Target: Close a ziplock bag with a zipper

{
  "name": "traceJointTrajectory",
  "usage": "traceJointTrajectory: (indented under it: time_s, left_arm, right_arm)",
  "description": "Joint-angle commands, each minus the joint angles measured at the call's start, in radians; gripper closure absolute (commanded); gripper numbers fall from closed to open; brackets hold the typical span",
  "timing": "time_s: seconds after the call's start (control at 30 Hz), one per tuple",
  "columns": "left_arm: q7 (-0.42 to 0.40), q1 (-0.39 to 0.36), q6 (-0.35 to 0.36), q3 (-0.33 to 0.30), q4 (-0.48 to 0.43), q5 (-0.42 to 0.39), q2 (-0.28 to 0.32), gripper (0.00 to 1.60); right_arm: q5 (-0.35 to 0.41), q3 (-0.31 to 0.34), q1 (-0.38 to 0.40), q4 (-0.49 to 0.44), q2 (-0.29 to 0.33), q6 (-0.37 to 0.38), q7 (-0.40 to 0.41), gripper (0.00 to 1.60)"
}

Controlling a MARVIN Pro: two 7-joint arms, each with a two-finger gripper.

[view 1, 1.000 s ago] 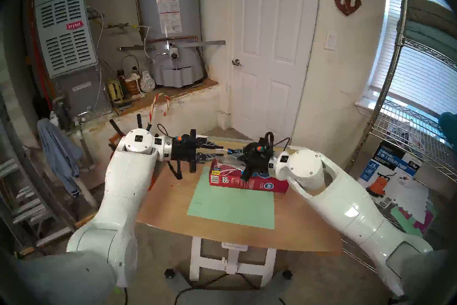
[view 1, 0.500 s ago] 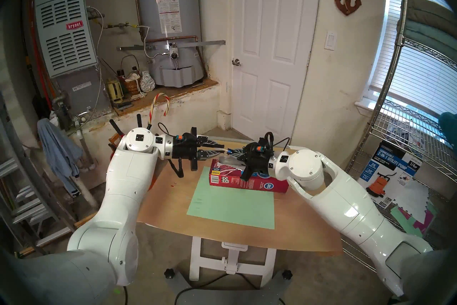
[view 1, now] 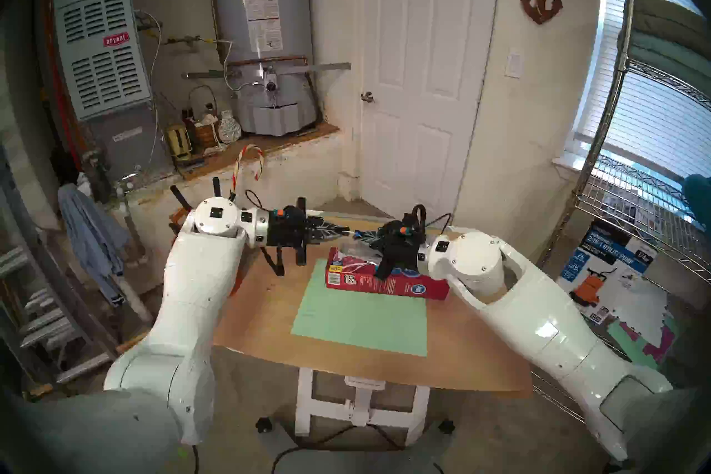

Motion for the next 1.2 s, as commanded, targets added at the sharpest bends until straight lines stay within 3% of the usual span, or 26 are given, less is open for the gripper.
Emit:
traceJointTrajectory:
  time_s: [0.0, 0.3, 0.7, 1.17]
  left_arm:
    - [0.025, 0.024, -0.002, -0.006, -0.078, 0.004, -0.010, 1.60]
    - [0.077, 0.049, 0.028, -0.023, -0.129, 0.052, -0.001, 1.60]
    - [0.071, 0.068, 0.060, -0.045, -0.150, 0.064, 0.006, 1.60]
    - [0.089, 0.056, 0.055, -0.068, -0.125, 0.077, 0.017, 1.60]
  right_arm:
    - [0.000, 0.006, -0.010, -0.035, 0.002, -0.012, -0.012, 1.60]
    - [-0.015, 0.006, -0.002, -0.025, 0.008, -0.023, -0.013, 1.60]
    - [-0.028, 0.017, -0.006, -0.019, 0.023, -0.032, -0.009, 1.60]
    - [-0.043, 0.035, -0.001, 0.012, 0.068, -0.060, -0.005, 1.60]
